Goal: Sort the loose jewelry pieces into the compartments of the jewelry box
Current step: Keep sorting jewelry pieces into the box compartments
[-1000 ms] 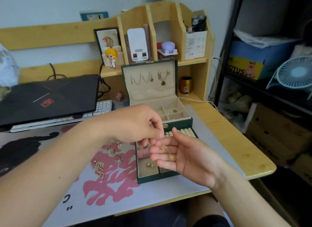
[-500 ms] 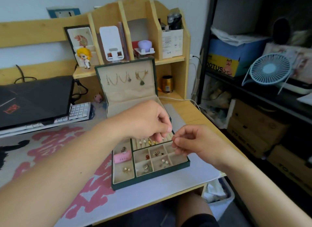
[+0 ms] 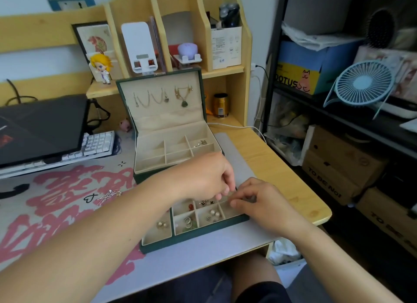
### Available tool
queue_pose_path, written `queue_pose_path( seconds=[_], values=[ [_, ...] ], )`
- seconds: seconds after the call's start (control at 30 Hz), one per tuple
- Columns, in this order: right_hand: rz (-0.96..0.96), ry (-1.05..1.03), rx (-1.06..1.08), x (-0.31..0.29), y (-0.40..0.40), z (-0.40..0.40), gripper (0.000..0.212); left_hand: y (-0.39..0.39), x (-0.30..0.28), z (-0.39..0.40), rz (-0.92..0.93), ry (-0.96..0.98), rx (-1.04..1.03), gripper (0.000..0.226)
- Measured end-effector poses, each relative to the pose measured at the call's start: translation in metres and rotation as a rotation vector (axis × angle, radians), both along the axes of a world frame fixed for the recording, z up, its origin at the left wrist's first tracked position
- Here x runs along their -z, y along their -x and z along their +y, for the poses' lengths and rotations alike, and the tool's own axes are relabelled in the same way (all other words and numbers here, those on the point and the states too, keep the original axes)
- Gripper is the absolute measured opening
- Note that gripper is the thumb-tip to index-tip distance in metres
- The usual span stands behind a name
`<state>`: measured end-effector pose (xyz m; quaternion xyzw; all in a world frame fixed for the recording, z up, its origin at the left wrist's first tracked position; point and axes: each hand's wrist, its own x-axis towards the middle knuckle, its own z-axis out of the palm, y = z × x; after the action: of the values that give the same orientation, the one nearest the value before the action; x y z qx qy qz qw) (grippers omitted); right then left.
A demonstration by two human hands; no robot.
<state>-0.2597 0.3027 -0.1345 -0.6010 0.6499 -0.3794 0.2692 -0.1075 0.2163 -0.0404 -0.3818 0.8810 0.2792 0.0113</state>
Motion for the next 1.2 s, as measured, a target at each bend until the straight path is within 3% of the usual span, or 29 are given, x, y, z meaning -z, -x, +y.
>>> queue_pose_path(
  seconds=[0.1,0.2,0.33,0.5,0.63,0.8,0.93,1.07,1.2],
  values=[
    [-0.229,0.106,0.135,0.004,0.008,0.005,0.013,0.000,0.006,0.001,-0.010,0.000,0.020,0.030],
    [-0.579,0.150,0.335,0.009,0.018,0.005,0.021,0.002,0.011,0.001,-0.063,0.041,0.090,0.021],
    [-0.912,0.194,0.377,0.015,0.024,0.002,0.030,0.008,0.020,-0.001,-0.109,0.086,0.142,0.015],
    [-0.812,0.201,0.361,0.019,0.023,0.004,0.025,0.012,0.023,-0.001,-0.128,0.083,0.163,0.018],
    [-0.800,0.204,0.364,0.019,0.022,0.004,0.026,0.007,0.019,0.000,-0.136,0.040,0.167,0.044],
    [-0.665,0.197,0.392,0.016,0.017,0.005,0.019,-0.006,0.013,-0.005,-0.009,-0.131,0.133,0.047],
    [-0.554,0.166,0.413,0.012,0.011,0.007,0.018,-0.018,0.006,-0.002,0.141,-0.118,0.092,0.046],
    [-0.416,0.120,0.440,0.004,0.000,0.007,0.019,-0.058,-0.002,0.007,0.441,0.007,-0.102,0.046],
    [-0.285,0.169,0.401,-0.005,-0.033,0.000,0.017,-0.142,0.011,0.017,0.730,0.118,-0.520,0.044]
  ],
)
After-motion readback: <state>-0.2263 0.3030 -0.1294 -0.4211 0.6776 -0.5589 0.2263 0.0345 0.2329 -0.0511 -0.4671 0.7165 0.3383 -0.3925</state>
